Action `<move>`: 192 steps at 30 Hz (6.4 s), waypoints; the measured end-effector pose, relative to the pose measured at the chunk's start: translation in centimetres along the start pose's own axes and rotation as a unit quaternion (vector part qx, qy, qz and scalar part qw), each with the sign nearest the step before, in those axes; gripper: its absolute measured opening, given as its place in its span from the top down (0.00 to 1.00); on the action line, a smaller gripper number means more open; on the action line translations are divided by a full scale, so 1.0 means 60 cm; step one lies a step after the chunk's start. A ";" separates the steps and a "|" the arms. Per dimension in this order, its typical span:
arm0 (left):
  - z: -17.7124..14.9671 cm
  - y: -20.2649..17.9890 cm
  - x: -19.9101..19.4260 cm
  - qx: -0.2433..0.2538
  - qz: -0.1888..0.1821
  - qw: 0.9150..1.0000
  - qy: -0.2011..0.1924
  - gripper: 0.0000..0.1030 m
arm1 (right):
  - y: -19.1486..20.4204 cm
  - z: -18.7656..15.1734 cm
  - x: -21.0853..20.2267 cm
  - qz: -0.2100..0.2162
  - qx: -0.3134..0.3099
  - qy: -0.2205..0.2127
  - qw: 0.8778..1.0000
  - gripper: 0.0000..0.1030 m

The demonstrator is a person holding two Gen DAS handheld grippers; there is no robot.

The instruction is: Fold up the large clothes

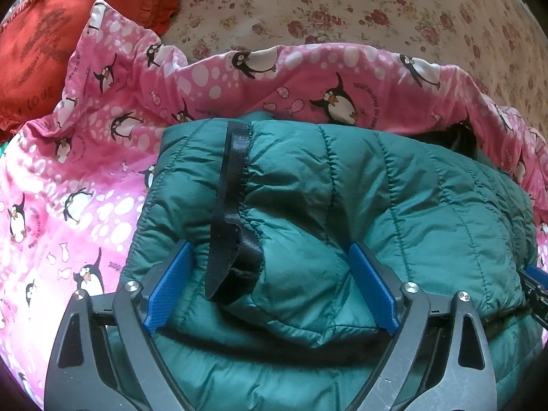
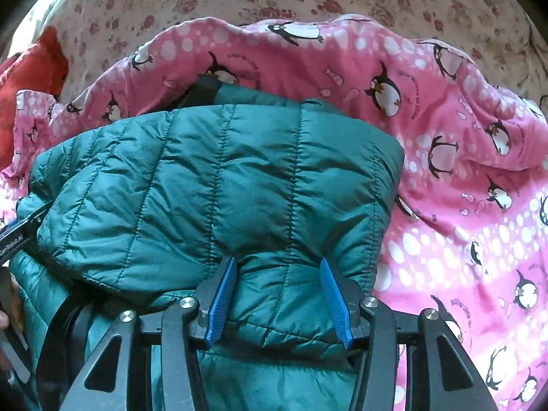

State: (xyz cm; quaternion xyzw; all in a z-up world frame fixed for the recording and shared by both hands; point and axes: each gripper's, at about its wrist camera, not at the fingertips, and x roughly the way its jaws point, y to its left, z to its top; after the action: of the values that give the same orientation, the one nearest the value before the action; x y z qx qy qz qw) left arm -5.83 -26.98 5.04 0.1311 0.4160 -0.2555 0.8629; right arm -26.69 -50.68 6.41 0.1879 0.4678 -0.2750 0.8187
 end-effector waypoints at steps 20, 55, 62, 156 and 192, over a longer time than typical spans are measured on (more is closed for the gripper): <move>-0.026 0.063 -0.095 -0.054 -0.039 0.998 -0.001 0.01 | -0.010 -0.036 -0.106 0.059 0.034 -0.036 0.997 0.44; -0.331 0.239 -0.296 -0.009 -0.049 0.994 0.093 0.01 | -0.024 -0.366 -0.261 0.132 -0.067 0.085 0.985 0.44; -0.359 0.240 -0.279 -0.025 -0.100 0.986 0.134 0.01 | -0.082 -0.398 -0.268 0.125 -0.035 0.103 0.986 0.39; 0.134 0.139 -0.037 -0.120 -0.164 0.978 0.037 0.73 | -0.140 0.091 0.011 0.196 0.170 -0.041 0.965 0.72; 0.109 0.004 0.022 0.009 -0.006 1.000 0.019 0.17 | 0.105 0.129 0.128 0.100 -0.034 -0.027 0.994 0.40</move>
State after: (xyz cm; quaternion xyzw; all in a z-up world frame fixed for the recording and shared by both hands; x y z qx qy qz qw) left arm -0.72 -30.08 8.05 0.1417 0.4310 -0.2620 0.8518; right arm -14.49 -52.26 3.87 0.1981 0.4334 -0.1810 0.8603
